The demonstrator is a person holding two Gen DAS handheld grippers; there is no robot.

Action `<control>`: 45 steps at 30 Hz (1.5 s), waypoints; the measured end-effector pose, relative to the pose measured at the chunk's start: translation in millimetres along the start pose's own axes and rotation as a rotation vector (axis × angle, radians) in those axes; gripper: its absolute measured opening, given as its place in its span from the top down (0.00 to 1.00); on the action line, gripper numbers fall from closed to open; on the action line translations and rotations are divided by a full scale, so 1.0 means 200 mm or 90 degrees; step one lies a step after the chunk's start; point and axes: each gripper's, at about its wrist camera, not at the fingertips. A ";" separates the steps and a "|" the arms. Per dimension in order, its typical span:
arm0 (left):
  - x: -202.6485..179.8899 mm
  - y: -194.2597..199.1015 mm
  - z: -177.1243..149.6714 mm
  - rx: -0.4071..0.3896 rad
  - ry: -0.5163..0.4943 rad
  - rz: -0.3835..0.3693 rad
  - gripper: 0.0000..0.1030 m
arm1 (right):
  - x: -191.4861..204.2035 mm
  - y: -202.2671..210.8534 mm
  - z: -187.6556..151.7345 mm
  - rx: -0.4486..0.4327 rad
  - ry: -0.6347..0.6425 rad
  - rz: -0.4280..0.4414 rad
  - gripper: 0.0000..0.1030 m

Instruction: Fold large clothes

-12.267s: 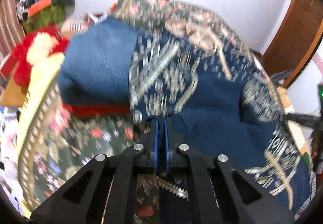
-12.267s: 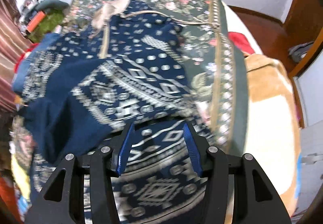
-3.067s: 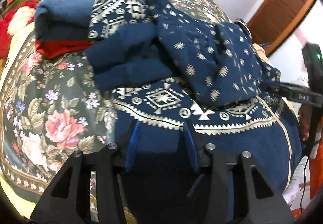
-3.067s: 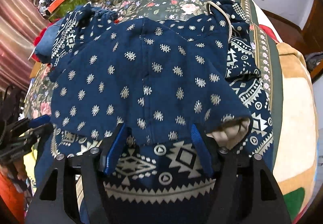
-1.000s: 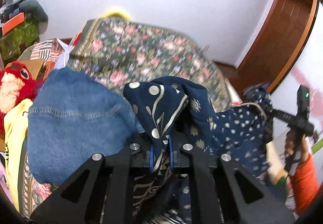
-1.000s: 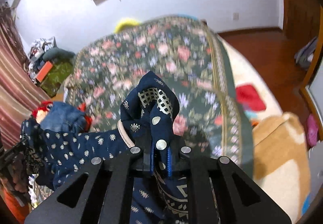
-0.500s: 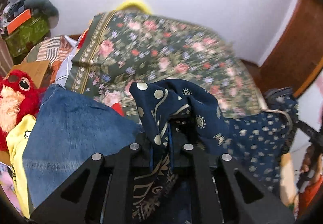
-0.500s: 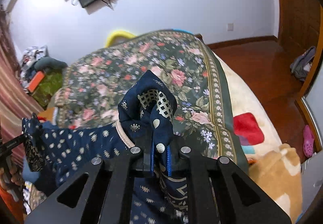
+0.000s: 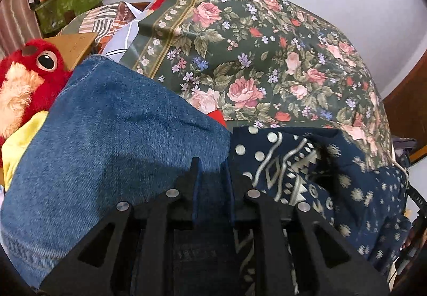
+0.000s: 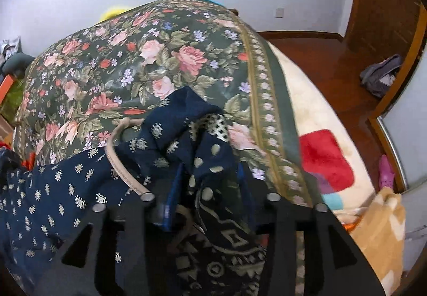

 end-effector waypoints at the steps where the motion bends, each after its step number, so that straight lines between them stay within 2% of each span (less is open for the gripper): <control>1: -0.01 0.03 -0.01 0.000 -0.007 0.002 0.84 | -0.01 0.02 -0.01 0.006 -0.008 0.007 0.58; 6: -0.11 0.21 -0.09 -0.020 -0.061 0.014 0.82 | -0.05 0.23 -0.06 0.012 -0.002 0.031 0.58; 9: -0.16 0.38 -0.18 -0.040 -0.090 0.009 0.72 | -0.05 0.43 -0.15 -0.010 0.039 0.023 0.57; 11: -0.18 0.51 -0.24 -0.068 -0.105 0.004 0.60 | -0.03 0.53 -0.19 -0.028 0.063 0.019 0.53; 15: -0.22 0.76 -0.37 -0.113 -0.138 -0.001 0.52 | 0.01 0.77 -0.31 -0.068 0.109 0.019 0.46; 17: -0.22 0.87 -0.46 -0.129 -0.148 -0.014 0.47 | 0.02 0.86 -0.37 -0.079 0.126 0.022 0.38; 21: -0.21 1.01 -0.62 -0.156 -0.155 -0.023 0.33 | 0.02 0.98 -0.52 -0.090 0.146 0.024 0.28; 23: -0.20 1.04 -0.70 -0.162 -0.153 -0.023 0.22 | 0.01 1.00 -0.60 -0.085 0.142 0.027 0.21; 25: -0.18 1.04 -0.79 -0.154 -0.148 -0.019 0.13 | -0.01 0.99 -0.68 -0.075 0.140 0.027 0.20; 28: -0.14 0.99 -0.93 -0.124 -0.141 -0.024 0.13 | -0.04 0.96 -0.80 -0.050 0.137 0.022 0.20; 32: -0.08 0.85 -1.11 -0.046 -0.124 -0.049 0.13 | -0.08 0.91 -0.97 -0.007 0.138 0.013 0.20; 38: -0.01 0.66 -1.38 0.059 -0.085 -0.096 0.13 | -0.12 0.87 -1.17 0.027 0.150 -0.001 0.20; 45: 0.03 0.52 -1.59 0.142 -0.037 -0.167 0.13 | -0.19 0.74 -1.30 0.088 0.104 0.035 0.20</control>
Point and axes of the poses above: each gripper's, at about its wrist camera, not at the fingertips, and y roughly against the way its jaws point, x to its left, z to its top, and after that the axes turned 8 degrees about x, right-handed
